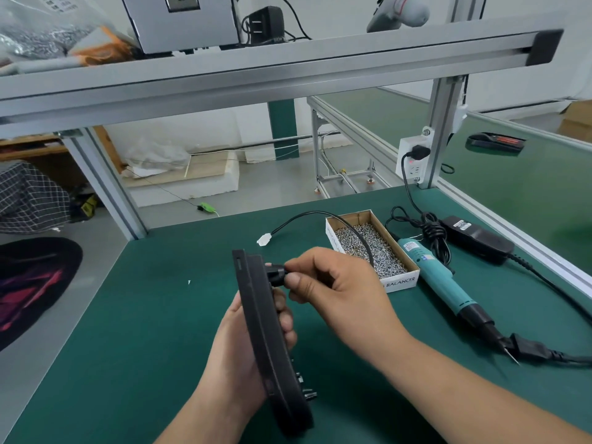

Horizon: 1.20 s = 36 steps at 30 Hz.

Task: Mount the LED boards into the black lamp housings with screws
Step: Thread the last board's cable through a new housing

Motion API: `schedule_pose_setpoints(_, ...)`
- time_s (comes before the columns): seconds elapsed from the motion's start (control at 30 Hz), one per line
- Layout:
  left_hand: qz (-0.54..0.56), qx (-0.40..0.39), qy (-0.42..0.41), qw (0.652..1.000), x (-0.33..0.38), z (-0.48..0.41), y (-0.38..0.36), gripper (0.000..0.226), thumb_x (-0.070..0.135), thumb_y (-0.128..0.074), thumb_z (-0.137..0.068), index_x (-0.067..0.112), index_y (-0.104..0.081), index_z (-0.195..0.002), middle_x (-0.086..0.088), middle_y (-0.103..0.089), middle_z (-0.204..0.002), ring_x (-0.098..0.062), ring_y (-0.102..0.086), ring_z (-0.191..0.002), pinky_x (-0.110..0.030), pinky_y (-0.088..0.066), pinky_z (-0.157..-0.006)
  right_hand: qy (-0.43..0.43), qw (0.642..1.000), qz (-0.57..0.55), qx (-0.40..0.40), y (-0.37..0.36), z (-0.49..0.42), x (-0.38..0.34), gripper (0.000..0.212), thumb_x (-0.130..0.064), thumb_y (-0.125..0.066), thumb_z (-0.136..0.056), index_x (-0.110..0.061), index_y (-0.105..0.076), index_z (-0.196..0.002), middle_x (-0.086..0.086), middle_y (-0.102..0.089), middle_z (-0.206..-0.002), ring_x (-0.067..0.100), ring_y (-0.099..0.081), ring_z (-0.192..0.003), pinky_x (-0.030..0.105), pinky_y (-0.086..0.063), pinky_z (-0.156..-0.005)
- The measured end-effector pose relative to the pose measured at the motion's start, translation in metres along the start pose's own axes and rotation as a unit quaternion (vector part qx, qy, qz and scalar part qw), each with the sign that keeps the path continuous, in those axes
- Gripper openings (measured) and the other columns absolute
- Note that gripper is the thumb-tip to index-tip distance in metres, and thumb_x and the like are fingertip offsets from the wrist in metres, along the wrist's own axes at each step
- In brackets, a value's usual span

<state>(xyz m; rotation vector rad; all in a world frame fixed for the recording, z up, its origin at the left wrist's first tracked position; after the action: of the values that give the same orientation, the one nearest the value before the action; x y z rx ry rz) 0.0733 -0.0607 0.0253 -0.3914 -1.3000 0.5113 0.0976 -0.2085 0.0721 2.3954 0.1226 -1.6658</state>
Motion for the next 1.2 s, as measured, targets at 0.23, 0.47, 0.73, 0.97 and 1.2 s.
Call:
schedule_pose_setpoints(0.23,-0.063,0.036,-0.146,0.987,0.024,0.003,0.003,0.03,0.041,-0.063,-0.1,0.021,-0.08,-0.114,-0.004,-0.081,-0.107,-0.018,-0.077,-0.087,-0.032,-0.062,-0.07,0.03,0.997,0.064,0.016,0.013,-0.009,-0.006,0.02,-0.029,-0.062,-0.096,-0.029,-0.081,-0.102,-0.006,-0.073,-0.105,0.013,-0.067,-0.105,0.027,-0.051,-0.091)
schedule_pose_setpoints(0.47,-0.342,0.138,-0.357,0.858,0.051,0.019,0.012,0.032,0.064,-0.06,-0.092,0.04,-0.071,-0.11,0.013,-0.077,-0.102,-0.005,-0.071,-0.091,-0.033,-0.054,-0.077,-0.035,0.996,-0.007,-0.083,0.006,-0.004,-0.004,0.062,-0.058,-0.081,-0.082,-0.033,-0.068,-0.136,-0.018,-0.072,-0.131,0.002,-0.065,-0.124,0.025,-0.051,-0.103)
schedule_pose_setpoints(0.73,-0.287,0.035,-0.392,0.874,0.051,0.029,-0.006,0.022,0.042,-0.082,-0.086,0.042,-0.073,-0.106,0.008,-0.078,-0.11,-0.008,-0.074,-0.098,-0.013,-0.054,-0.081,0.006,0.997,-0.062,-0.05,0.01,-0.004,-0.013,0.035,-0.021,-0.08,-0.084,-0.04,-0.079,-0.114,-0.007,-0.08,-0.112,0.01,-0.074,-0.108,0.02,-0.054,-0.091)
schedule_pose_setpoints(0.97,-0.243,0.002,-0.396,0.885,0.053,0.028,-0.009,0.024,0.027,-0.084,-0.079,0.034,-0.075,-0.101,0.0,-0.078,-0.108,-0.016,-0.075,-0.101,-0.016,-0.056,-0.085,0.041,0.996,-0.047,-0.06,0.014,-0.006,-0.019,0.03,-0.014,-0.081,-0.085,-0.031,-0.08,-0.11,0.0,-0.078,-0.104,0.017,-0.072,-0.1,0.022,-0.053,-0.088)
schedule_pose_setpoints(1.2,-0.237,-0.012,-0.394,0.888,0.053,0.03,-0.011,0.022,0.033,-0.083,-0.08,0.03,-0.075,-0.101,-0.001,-0.077,-0.107,-0.018,-0.074,-0.1,-0.017,-0.055,-0.085,0.066,0.995,-0.016,-0.072,0.017,-0.008,-0.02,0.027,-0.012,-0.08,-0.087,-0.025,-0.08,-0.11,0.004,-0.074,-0.101,0.023,-0.07,-0.095,0.03,-0.055,-0.085)
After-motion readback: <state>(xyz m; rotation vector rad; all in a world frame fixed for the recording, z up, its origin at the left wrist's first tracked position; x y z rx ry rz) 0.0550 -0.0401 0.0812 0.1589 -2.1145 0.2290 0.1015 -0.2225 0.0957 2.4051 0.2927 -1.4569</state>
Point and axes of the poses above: each hand's wrist, its own z-axis away from the middle knuckle, its own y-axis out of the back of the hand, x = y × z, the point moved 4 cm from there along -z, towards the middle knuckle
